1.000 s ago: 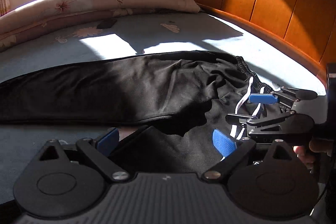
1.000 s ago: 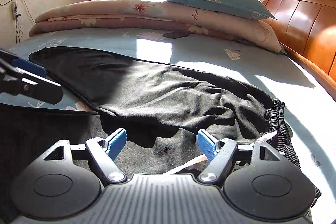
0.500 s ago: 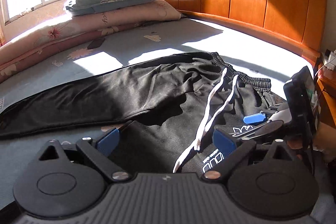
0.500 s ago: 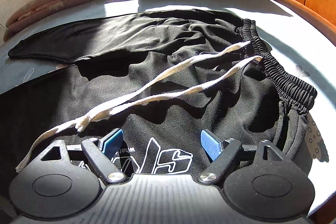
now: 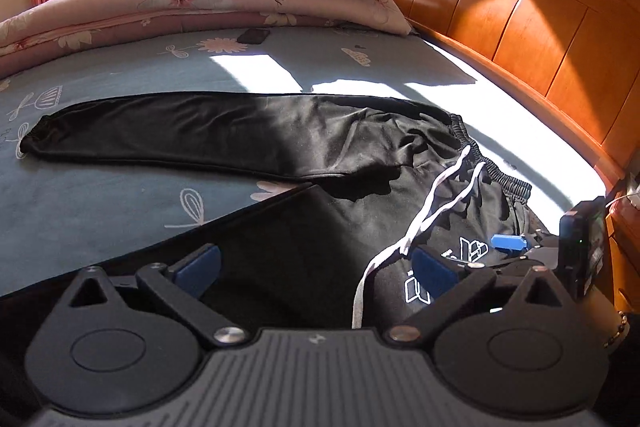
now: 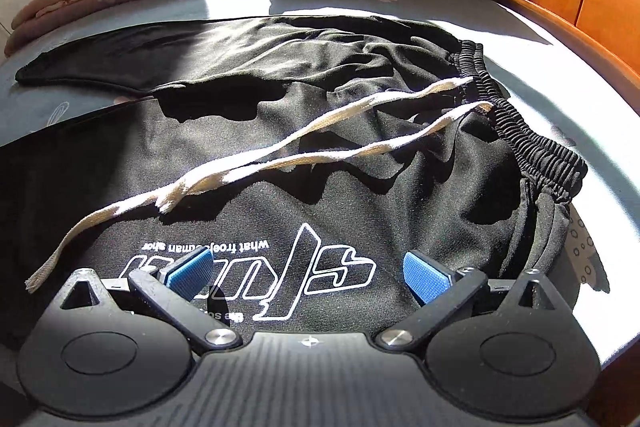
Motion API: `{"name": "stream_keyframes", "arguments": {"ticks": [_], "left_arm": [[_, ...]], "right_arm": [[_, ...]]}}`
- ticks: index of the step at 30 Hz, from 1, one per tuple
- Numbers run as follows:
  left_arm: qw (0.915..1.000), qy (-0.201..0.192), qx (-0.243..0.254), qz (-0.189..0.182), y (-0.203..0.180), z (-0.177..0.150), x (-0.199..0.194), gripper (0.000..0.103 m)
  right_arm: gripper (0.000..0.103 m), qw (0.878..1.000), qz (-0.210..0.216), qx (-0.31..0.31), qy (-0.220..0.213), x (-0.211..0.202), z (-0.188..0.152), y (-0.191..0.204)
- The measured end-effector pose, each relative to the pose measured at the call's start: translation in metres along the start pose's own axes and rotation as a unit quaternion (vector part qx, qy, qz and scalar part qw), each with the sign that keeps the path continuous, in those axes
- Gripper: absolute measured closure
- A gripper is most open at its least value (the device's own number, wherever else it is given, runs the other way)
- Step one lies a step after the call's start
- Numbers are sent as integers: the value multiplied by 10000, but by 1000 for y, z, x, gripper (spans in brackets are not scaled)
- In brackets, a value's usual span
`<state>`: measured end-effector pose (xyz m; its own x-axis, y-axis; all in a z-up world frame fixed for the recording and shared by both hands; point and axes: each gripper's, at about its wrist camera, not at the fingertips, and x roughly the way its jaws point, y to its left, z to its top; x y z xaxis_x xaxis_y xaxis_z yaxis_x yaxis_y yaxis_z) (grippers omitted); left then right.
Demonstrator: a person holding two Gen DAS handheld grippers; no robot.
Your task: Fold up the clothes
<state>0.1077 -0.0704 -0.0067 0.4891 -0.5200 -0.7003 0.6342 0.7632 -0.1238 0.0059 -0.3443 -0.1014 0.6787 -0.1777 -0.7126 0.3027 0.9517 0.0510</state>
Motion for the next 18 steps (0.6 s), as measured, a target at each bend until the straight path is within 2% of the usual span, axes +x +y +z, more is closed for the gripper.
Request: {"name": "stream_keyframes", "arguments": {"ticks": [3,5,7,10,11,14,18], "left_arm": [[9993,157,331,20,-17,-38,39,3],[9990,266,362,-9,-24,-61,55,4],[9990,314,224,-245,-25,-77,57,4],[9963,614,-320,-516,-14,-95,58,4],[9961,562,-416,-543,-11,-101,54,2],[9956,629,-368,-586,-8,-107,43,2],[9976,518,-273,-371,-3,-93,32,3]], "right_arm": [[0,9993,182,-165,-276,-12,-7,0],[0,9981,305,-286,-462,-19,-11,1],[0,9971,414,-341,-538,-21,-17,0],[0,9976,513,-267,-389,-12,-27,-5],[0,9978,525,-231,-326,-8,-31,-6],[0,9978,566,-146,-306,-4,-36,-9],[0,9979,541,-186,-312,-4,-38,-7]]}}
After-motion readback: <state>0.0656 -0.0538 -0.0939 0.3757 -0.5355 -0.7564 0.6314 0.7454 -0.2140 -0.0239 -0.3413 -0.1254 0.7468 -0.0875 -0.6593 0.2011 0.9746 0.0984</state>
